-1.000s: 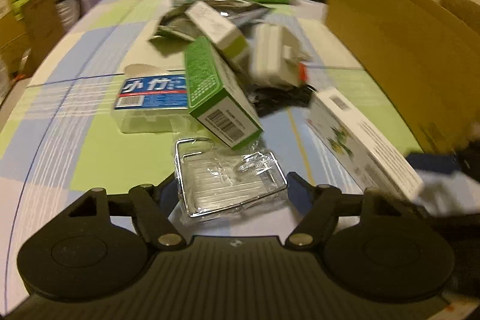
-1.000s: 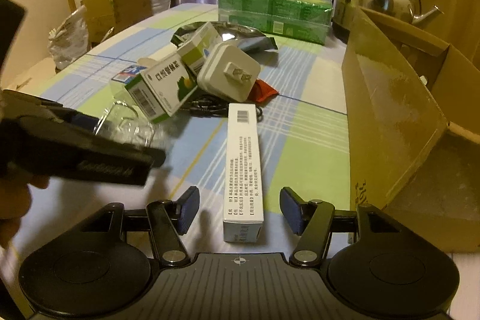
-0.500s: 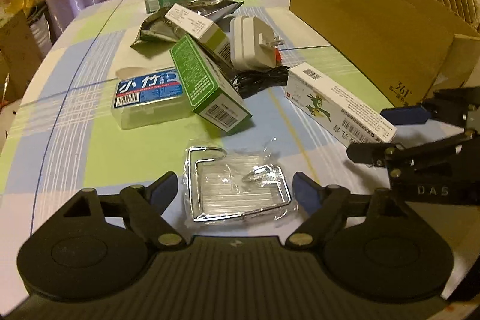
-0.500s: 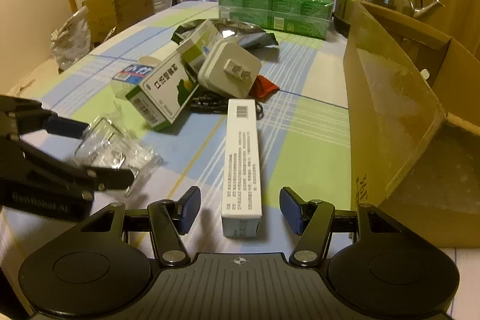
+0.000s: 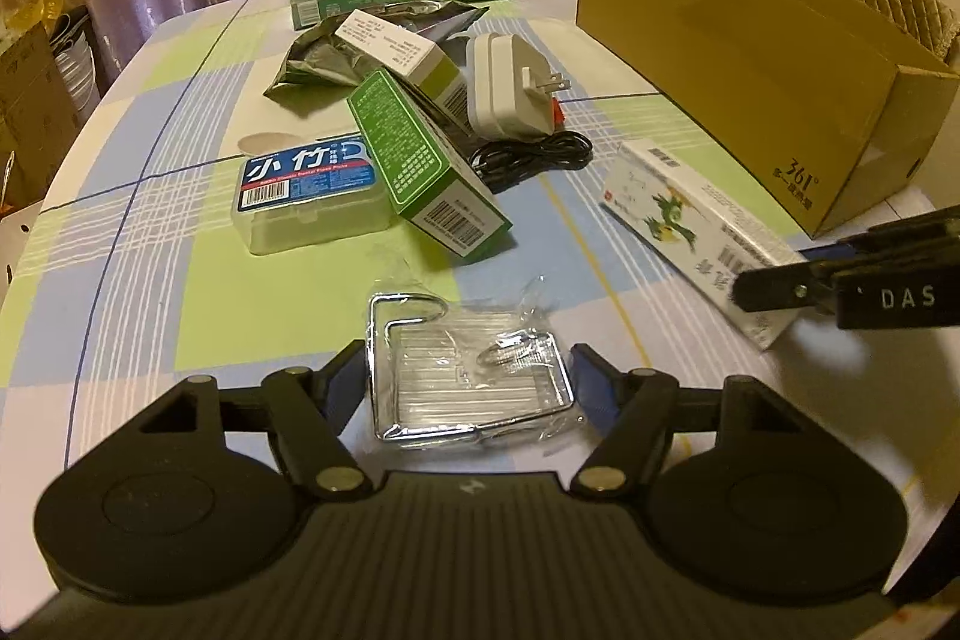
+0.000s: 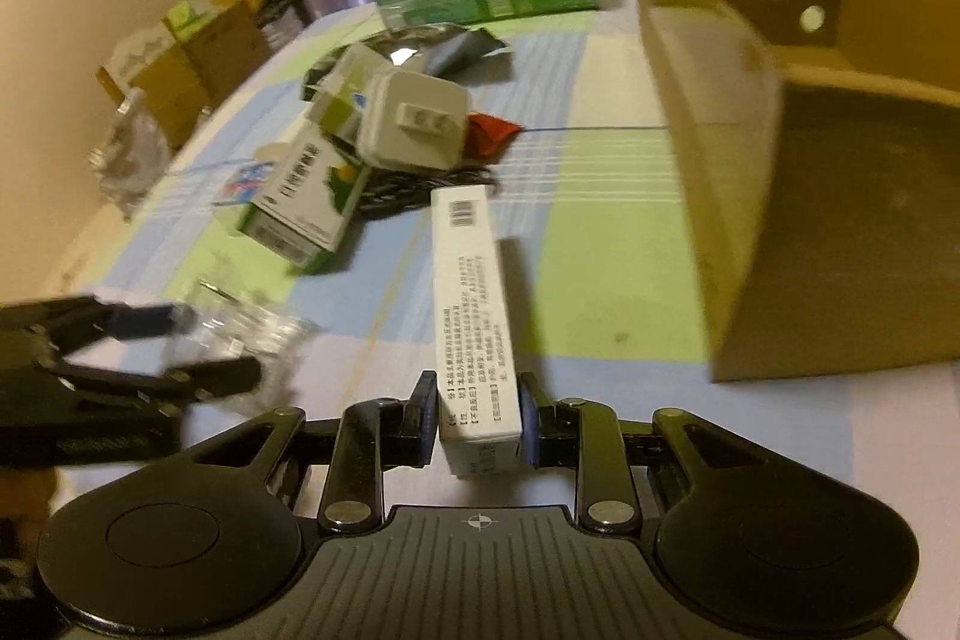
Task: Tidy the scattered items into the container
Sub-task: 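Carry the white box with the right tool while the left tool carries the soap dish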
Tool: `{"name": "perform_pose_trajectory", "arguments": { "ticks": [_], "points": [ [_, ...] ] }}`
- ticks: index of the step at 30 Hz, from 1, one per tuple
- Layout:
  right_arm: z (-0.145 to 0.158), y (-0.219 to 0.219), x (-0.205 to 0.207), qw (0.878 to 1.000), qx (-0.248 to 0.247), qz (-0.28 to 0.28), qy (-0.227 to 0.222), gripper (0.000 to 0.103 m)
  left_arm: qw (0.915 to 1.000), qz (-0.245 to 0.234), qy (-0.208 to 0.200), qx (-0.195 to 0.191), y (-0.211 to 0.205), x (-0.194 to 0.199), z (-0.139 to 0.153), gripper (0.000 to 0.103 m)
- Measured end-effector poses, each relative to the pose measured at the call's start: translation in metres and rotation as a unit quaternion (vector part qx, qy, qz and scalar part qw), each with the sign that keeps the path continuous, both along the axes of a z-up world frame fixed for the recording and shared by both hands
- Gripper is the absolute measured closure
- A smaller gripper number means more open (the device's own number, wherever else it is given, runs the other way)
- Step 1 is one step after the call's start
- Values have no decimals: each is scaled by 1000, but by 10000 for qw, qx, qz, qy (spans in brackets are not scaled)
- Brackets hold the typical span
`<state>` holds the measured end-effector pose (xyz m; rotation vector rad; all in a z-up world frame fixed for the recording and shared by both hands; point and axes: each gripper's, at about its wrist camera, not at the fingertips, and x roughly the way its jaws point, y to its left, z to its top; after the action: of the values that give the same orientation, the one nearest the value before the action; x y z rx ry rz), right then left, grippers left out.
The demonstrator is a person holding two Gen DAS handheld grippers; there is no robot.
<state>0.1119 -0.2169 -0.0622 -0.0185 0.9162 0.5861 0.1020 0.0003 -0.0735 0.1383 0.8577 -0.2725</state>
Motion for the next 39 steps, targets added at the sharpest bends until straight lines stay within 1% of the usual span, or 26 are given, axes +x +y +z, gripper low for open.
{"name": "perform_pose_trajectory", "arguments": {
  "ticks": [4,6,8,9,12,15,16,17,18,22,30,31,32,34,36,39],
  "points": [
    [-2,-4,-3,9999,-106,-39,-108,77,10000,45,-5,-38,1,-1,0,35],
    [-3,-1,-3,9996,-213,7,-202,69,10000,36,-21,-14,0,-1,0,35],
    [-3,2,-3,9991,-288,47,-322,44,10000,55,-37,-8,0,-1,0,34],
    [-3,4,-3,9987,-316,89,-388,41,10000,70,-45,-4,0,-1,-1,33],
    [-1,16,-1,9963,-510,316,-618,40,9998,168,-55,27,-1,-1,-2,29],
    [-3,25,2,9935,-694,462,-773,40,9995,308,-26,51,-2,0,-4,29],
    [-3,27,4,9932,-718,479,-783,40,9994,351,-13,59,-1,1,-5,30],
    [-4,27,5,9932,-727,487,-772,40,9992,387,1,62,-1,1,-7,35],
    [-4,27,6,9932,-735,491,-761,40,9992,407,-5,64,0,1,-7,37],
    [-5,27,7,9927,-763,517,-784,40,9989,443,-140,118,2,-3,-2,37],
    [-8,41,16,9910,-870,689,-744,42,9985,455,-305,-7,8,-4,17,38],
    [-9,42,17,9910,-887,707,-708,49,9984,462,-314,-6,8,-5,18,38],
    [-11,44,18,9907,-930,725,-672,62,9983,477,-321,-15,9,-6,19,38],
    [-13,45,20,9902,-1037,714,-599,80,9981,510,-345,-37,10,-7,23,38],
    [-9,42,17,9909,-992,674,-606,80,9979,525,-382,-32,11,-10,26,37],
    [4,37,4,9912,-888,642,-748,80,9976,525,-448,-65,12,-13,35,37]
  ]
}}
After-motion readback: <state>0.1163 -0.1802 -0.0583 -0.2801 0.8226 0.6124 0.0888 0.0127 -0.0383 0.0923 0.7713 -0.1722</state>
